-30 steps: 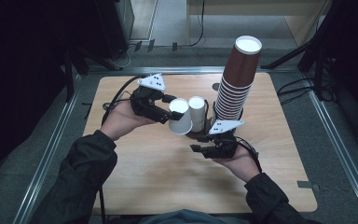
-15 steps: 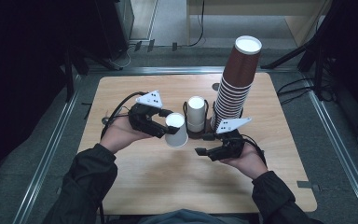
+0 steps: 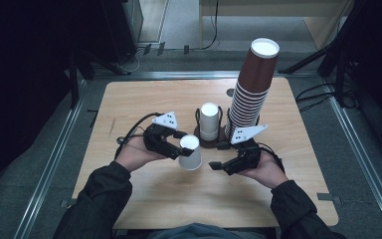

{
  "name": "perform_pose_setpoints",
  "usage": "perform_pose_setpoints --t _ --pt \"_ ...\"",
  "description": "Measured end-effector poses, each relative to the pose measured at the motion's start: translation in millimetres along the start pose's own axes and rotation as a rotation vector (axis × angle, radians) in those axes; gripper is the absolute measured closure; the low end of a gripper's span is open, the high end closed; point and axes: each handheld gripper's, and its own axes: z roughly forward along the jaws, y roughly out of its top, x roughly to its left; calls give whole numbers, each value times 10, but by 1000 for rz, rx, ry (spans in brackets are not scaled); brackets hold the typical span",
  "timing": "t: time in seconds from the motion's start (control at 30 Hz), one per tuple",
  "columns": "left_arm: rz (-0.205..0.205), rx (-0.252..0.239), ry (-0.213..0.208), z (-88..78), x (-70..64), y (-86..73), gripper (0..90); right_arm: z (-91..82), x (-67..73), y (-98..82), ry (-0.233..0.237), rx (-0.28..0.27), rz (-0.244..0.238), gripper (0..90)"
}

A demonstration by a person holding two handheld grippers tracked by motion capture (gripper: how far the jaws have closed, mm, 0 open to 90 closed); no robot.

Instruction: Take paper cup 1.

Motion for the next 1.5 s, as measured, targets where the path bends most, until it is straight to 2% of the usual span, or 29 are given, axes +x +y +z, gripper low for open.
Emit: perform_pose_setpoints --t 0.1,0.23,0.33,0.43,0.5,0.67,0.7,0.77,0.97,1.07,1.1,1.27,1.37,1.5 --pt "8 3 -14 39 -26 -8 356 34 15 -5 15 12 -1 240" --pt "42 -7 -46 69 -101 36 357 71 29 -2 41 20 -10 235" --pt "74 -2 -61 90 -154 80 357 98 51 2 63 18 -25 184" --pt "77 -10 -75 100 -172 98 356 112 54 7 56 10 -38 167" --pt "86 -10 -82 104 -181 111 356 127 57 10 72 13 -30 140" --pt "103 -8 -93 127 -218 133 356 201 65 26 68 18 -43 140" --pt "103 -8 -97 133 -228 136 356 212 76 28 77 24 -32 140" --pt "105 -9 -99 143 -248 139 356 246 81 38 78 20 -53 140" --pt "122 0 -114 166 -278 148 356 338 116 56 93 35 -50 140" --pt "127 4 -120 183 -297 152 356 356 121 56 97 41 -52 140" --pt "132 7 -127 197 -307 153 356 359 132 56 104 55 -39 140" --pt "142 17 -131 218 -322 155 356 351 123 60 110 46 -40 145" --pt "142 16 -130 222 -329 157 356 345 115 56 114 48 -39 165" --pt "142 19 -124 218 -322 154 356 334 121 55 129 53 -43 233"
